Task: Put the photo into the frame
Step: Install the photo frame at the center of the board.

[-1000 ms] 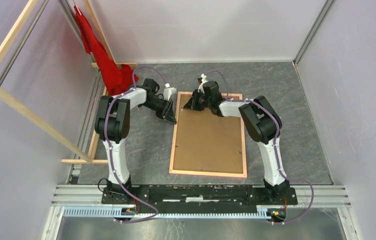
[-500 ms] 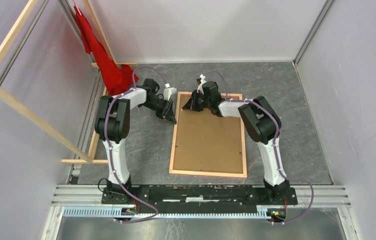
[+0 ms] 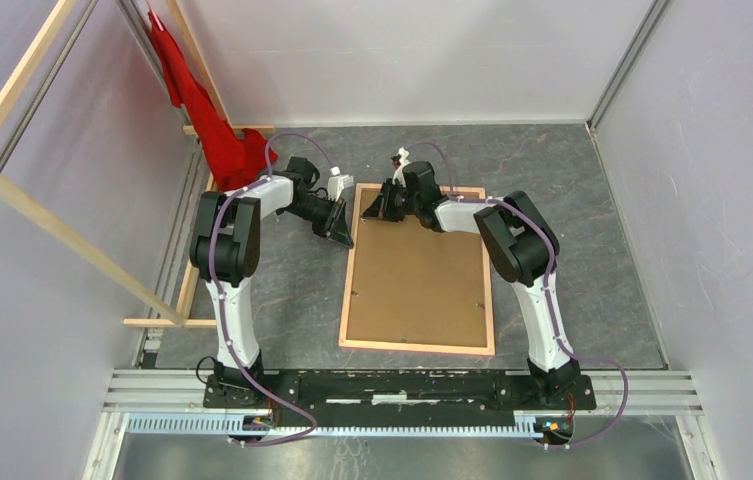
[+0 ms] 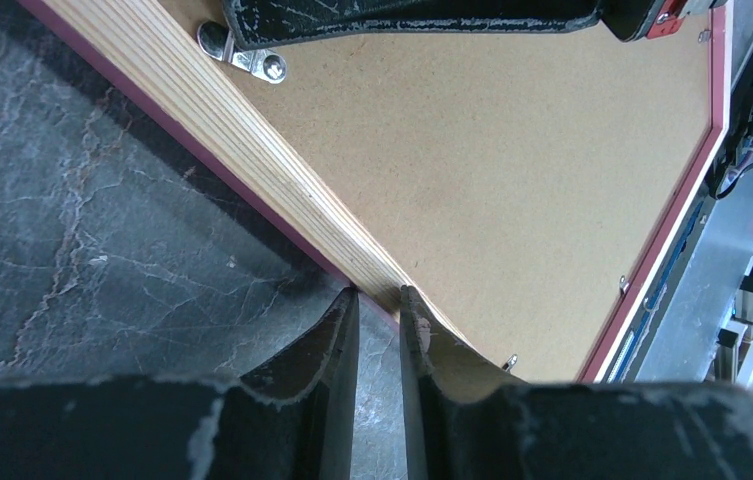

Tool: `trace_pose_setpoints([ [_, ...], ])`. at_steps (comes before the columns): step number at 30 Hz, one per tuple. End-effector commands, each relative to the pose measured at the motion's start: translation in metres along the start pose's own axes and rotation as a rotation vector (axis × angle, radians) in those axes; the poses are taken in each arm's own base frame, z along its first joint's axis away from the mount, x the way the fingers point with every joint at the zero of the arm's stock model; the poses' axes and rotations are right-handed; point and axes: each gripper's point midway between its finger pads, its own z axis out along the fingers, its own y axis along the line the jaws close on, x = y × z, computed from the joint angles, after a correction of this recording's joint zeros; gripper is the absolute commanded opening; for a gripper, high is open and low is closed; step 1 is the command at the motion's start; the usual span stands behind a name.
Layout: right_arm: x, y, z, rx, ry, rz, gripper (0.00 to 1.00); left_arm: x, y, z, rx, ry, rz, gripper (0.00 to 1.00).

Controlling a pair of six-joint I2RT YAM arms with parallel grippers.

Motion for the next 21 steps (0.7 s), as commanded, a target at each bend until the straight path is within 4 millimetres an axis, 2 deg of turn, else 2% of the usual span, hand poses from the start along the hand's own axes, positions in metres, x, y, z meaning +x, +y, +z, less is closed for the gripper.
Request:
trace_pose_setpoints([
  [1,0.015,-0.005,0.011,0.005,0.044,0.014,0.0,0.0,0.009,0.004,-0.035,0.005,0.009,0.26],
  [11,0.021,0.001,0.014,-0.042,0.088,0.006,0.0,-0.001,0.009,0.004,-0.038,0.005,0.016,0.25],
  [21,0.027,0.013,0.003,-0.089,0.11,0.022,0.0,-0.001,0.009,0.003,-0.046,0.007,0.019,0.25],
])
